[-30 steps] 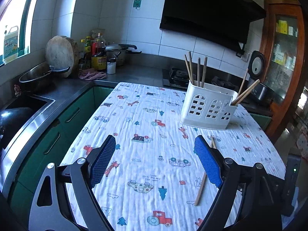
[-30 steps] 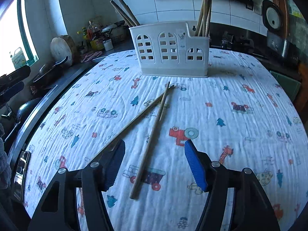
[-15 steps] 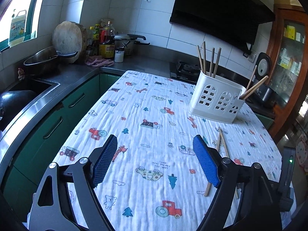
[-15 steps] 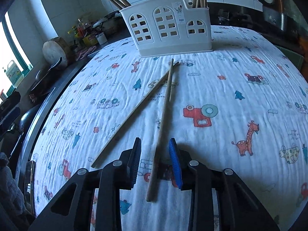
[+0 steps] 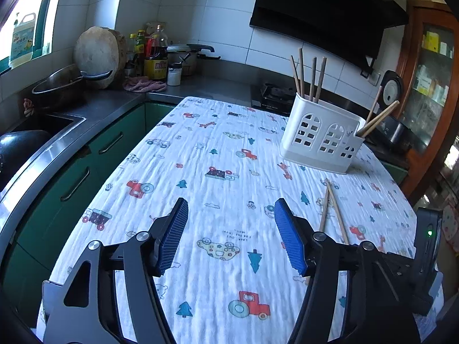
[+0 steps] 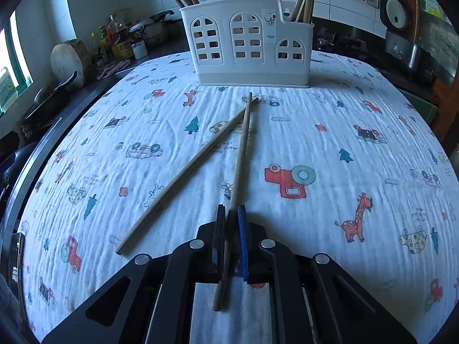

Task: Organize utensils
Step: 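Grasp one of the last loose wooden chopsticks with the right gripper, then grasp the other chopstick with the left gripper while the right gripper holds its chopstick, then lift both chopsticks upright and lower them into the white caddy with both grippers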

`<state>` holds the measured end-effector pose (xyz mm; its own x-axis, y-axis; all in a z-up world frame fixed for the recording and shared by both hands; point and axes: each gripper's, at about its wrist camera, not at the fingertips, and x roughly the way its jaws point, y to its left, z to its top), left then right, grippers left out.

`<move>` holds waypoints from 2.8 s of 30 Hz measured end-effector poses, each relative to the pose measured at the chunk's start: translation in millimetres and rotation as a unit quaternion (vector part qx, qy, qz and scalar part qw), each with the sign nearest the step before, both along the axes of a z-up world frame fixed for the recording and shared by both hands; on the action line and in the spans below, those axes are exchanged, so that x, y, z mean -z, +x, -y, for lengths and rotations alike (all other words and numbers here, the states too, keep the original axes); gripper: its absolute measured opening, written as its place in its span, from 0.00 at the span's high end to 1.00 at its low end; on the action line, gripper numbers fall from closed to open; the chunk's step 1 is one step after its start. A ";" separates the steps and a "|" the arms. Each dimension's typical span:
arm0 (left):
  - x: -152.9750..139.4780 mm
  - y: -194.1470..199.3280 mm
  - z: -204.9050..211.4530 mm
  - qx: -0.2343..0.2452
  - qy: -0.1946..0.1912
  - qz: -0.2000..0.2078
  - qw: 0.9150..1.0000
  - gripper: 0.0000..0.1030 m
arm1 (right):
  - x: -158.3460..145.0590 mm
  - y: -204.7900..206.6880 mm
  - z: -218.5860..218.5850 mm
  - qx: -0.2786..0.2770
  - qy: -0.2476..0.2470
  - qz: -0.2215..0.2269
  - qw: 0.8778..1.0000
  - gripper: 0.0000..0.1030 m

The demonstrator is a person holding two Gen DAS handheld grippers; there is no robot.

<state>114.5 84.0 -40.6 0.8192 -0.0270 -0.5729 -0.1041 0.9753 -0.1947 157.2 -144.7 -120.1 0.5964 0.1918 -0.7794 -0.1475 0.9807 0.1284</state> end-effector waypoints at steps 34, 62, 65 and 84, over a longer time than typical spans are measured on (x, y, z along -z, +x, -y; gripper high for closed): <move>79.9 63.6 124.7 0.189 0.037 -0.138 0.971 0.86 | -101.0 -43.8 75.2 -0.025 0.059 0.149 0.987 0.94; -34.6 49.0 105.0 0.204 -0.008 -0.004 0.979 0.95 | -120.9 -16.0 80.6 -0.039 0.048 0.152 0.987 0.94; -33.8 55.5 106.3 0.208 -0.001 -0.008 0.978 0.95 | -125.7 -8.4 76.7 -0.047 0.042 0.151 0.986 0.94; -97.1 112.3 123.2 0.247 0.029 0.004 0.969 0.95 | -240.1 82.6 90.0 -0.092 0.029 0.144 0.985 0.94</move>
